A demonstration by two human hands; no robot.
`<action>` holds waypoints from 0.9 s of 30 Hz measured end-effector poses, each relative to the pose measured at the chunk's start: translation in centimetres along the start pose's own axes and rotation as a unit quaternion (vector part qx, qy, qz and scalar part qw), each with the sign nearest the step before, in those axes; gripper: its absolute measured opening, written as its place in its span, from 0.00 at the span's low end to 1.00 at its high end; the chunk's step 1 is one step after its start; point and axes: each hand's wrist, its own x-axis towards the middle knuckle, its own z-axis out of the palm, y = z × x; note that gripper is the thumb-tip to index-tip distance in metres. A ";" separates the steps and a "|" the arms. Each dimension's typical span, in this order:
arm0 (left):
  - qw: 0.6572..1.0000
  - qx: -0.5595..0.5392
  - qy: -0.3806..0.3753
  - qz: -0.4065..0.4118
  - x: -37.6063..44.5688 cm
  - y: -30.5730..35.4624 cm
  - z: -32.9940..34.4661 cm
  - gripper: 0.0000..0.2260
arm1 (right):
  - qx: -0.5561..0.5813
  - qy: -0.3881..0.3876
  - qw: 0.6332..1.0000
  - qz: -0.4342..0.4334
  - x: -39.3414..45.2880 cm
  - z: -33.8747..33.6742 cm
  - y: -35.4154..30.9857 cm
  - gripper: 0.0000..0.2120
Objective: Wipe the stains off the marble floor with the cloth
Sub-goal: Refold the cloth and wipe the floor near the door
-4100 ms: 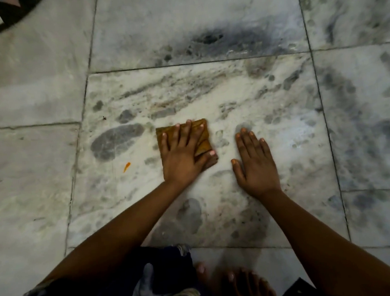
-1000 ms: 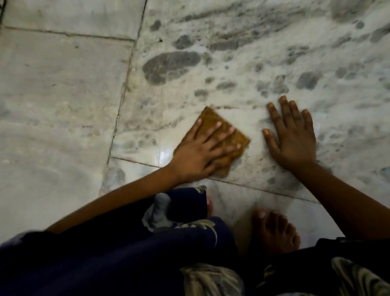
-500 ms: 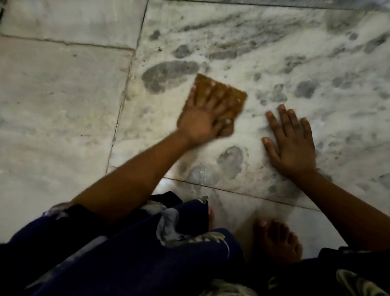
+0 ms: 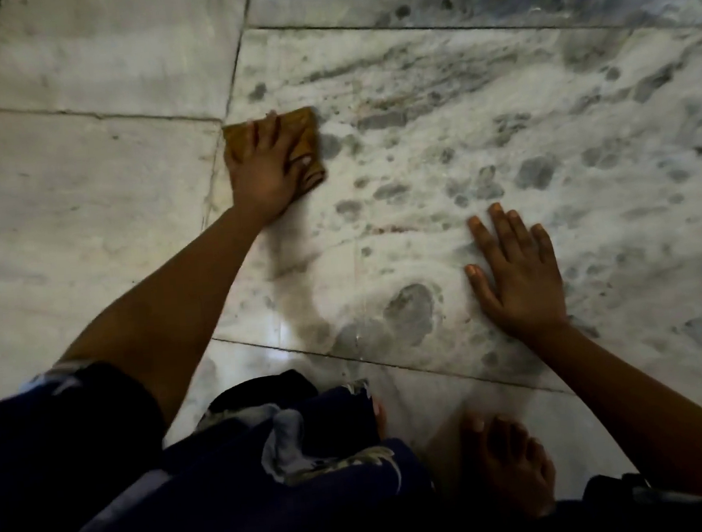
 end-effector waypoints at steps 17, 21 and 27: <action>0.993 0.079 -0.033 0.082 -9.6 7.6 -2.1 0.30 | 0.067 -0.017 0.997 0.027 0.5 -1.6 -0.7 0.31; 0.980 -0.200 -0.015 -0.022 -10.5 7.4 -2.7 0.21 | 0.146 -0.013 0.986 0.077 1.2 -2.4 -1.6 0.35; 0.794 -0.583 -0.077 -0.153 -10.2 8.3 -5.5 0.15 | 0.252 0.019 0.964 0.085 2.4 -4.5 -3.0 0.26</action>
